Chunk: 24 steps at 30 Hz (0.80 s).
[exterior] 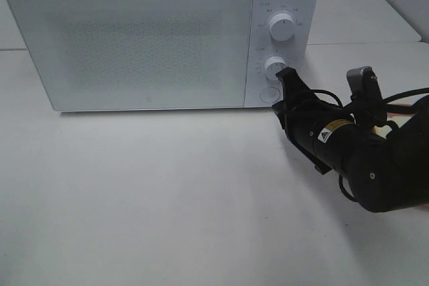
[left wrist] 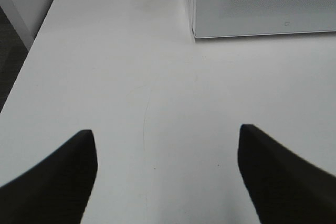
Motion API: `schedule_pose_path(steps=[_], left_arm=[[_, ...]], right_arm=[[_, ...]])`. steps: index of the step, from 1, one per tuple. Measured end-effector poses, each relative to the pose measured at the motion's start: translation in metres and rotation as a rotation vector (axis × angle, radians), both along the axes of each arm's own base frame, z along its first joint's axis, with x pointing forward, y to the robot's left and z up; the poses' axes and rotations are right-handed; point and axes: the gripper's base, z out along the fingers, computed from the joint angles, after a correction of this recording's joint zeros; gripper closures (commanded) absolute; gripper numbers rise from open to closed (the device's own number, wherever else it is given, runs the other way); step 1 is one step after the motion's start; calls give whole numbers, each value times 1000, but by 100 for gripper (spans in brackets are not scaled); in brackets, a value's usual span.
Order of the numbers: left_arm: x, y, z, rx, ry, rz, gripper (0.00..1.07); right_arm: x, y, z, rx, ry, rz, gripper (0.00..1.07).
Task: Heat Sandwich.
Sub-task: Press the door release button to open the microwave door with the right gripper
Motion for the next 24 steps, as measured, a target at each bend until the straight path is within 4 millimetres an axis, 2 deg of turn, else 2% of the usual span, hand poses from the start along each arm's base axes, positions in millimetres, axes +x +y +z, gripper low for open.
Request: schedule_pose_path(steps=[8, 13, 16, 24], left_arm=[[0, 0, 0, 0, 0, 0, 37], [0, 0, 0, 0, 0, 0, 37], [0, 0, 0, 0, 0, 0, 37], [0, 0, 0, 1, 0, 1, 37]], right_arm=[[1, 0, -7, 17, -1, -14, 107], [7, 3, -6, 117, 3, -53, 107], [12, 7, -5, 193, 41, -88, 107], [24, 14, -8, 211, 159, -141, 107]])
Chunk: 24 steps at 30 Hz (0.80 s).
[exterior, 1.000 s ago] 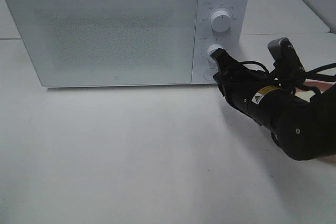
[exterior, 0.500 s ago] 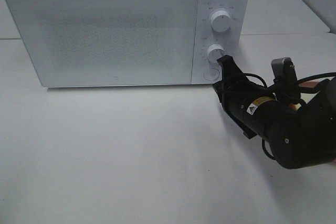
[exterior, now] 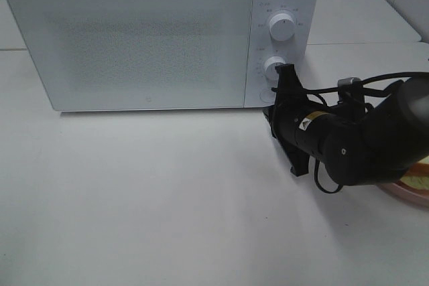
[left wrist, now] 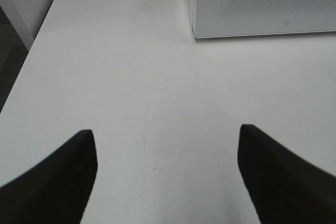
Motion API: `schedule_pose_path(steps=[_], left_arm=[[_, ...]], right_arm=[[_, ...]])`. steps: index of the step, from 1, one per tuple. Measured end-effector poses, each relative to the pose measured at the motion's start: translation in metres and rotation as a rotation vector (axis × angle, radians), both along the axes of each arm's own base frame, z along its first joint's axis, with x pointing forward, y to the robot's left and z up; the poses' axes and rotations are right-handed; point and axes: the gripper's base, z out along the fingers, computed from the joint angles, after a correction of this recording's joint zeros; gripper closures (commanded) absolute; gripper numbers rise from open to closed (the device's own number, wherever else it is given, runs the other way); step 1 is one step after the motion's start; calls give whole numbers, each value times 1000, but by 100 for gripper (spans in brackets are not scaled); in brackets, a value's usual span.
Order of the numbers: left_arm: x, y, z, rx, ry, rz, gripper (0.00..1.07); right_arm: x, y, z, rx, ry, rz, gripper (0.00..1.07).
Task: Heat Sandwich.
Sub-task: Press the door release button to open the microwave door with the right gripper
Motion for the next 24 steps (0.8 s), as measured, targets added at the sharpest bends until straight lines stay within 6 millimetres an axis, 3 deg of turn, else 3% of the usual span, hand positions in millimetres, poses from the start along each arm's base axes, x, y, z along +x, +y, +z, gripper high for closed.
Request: schedule_pose_path(steps=[7, 11, 24], left_arm=[[0, 0, 0, 0, 0, 0, 37], [0, 0, 0, 0, 0, 0, 37], [0, 0, 0, 0, 0, 0, 37]], right_arm=[[14, 1, 3, -24, -18, -20, 106], [26, -8, -9, -4, 20, -88, 106], [34, -7, -14, 28, 17, -123, 105]])
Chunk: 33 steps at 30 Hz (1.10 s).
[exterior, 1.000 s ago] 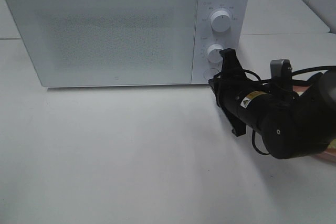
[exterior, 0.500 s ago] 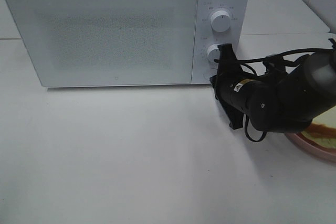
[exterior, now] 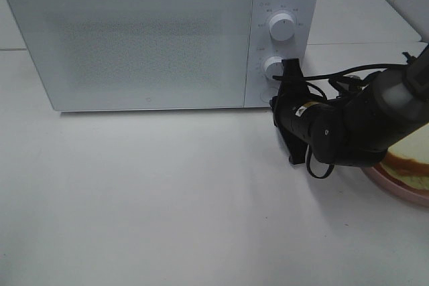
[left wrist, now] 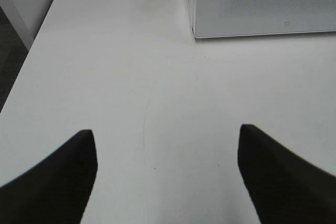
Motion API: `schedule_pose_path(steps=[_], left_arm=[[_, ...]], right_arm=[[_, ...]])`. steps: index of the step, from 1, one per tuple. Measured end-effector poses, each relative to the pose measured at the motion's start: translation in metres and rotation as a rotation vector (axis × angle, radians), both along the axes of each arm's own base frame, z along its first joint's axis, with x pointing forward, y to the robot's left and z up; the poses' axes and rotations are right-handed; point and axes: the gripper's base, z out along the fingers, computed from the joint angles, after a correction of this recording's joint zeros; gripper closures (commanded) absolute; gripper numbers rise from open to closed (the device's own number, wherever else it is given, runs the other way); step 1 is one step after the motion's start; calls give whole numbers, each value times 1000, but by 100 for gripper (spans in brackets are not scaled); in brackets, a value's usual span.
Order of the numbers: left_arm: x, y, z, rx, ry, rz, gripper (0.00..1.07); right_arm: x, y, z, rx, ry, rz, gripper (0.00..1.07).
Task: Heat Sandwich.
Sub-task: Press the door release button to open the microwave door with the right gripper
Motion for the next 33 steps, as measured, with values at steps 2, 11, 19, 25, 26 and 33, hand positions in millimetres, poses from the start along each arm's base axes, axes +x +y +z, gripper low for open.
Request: schedule_pose_path(steps=[2, 11, 19, 25, 26, 33], left_arm=[[0, 0, 0, 0, 0, 0, 37], [0, 0, 0, 0, 0, 0, 37], [0, 0, 0, 0, 0, 0, 37], [0, 0, 0, 0, 0, 0, 37], [0, 0, 0, 0, 0, 0, 37], [0, 0, 0, 0, 0, 0, 37]], right_arm=[[0, 0, 0, 2, 0, -6, 105], [3, -1, 1, 4, -29, -17, 105], [13, 3, 3, -3, -55, -17, 104], [19, 8, -4, -4, -37, -3, 104], [20, 9, -4, -3, -33, -1, 104], [21, 9, -6, 1, -42, -16, 104]])
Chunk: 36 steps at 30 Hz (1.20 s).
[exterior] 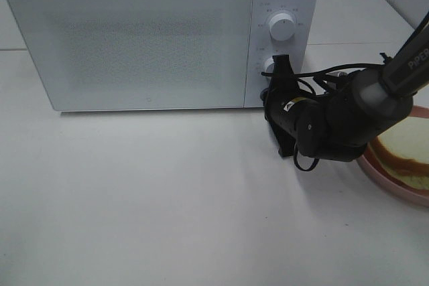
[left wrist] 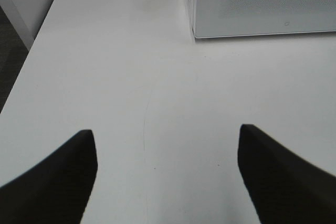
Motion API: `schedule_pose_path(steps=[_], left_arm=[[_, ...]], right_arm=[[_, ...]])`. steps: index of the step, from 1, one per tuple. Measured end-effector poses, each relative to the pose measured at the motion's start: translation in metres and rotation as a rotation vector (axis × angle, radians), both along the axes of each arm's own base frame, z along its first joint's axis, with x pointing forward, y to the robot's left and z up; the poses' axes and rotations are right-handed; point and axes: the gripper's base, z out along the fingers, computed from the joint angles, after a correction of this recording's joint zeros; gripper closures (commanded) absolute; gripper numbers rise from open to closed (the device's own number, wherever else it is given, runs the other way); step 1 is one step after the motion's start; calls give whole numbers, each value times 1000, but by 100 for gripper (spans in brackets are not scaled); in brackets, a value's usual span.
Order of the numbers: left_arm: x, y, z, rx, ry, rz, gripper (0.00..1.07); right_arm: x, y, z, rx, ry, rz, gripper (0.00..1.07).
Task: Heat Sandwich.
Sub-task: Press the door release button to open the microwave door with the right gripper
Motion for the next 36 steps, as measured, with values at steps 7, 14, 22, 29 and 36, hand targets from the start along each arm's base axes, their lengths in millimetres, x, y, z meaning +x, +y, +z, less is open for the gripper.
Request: schedule_pose_path(steps=[7, 14, 22, 29, 36], left_arm=[[0, 0, 0, 0, 0, 0, 37], [0, 0, 0, 0, 0, 0, 37], [0, 0, 0, 0, 0, 0, 37], [0, 0, 0, 0, 0, 0, 37], [0, 0, 0, 0, 0, 0, 37]], right_arm=[[1, 0, -1, -2, -23, -6, 104], [2, -3, -1, -7, -51, -14, 104], [3, -5, -3, -12, -54, -10, 104], [7, -2, -6, 42, -75, -29, 104], [8, -2, -6, 58, -83, -32, 104]])
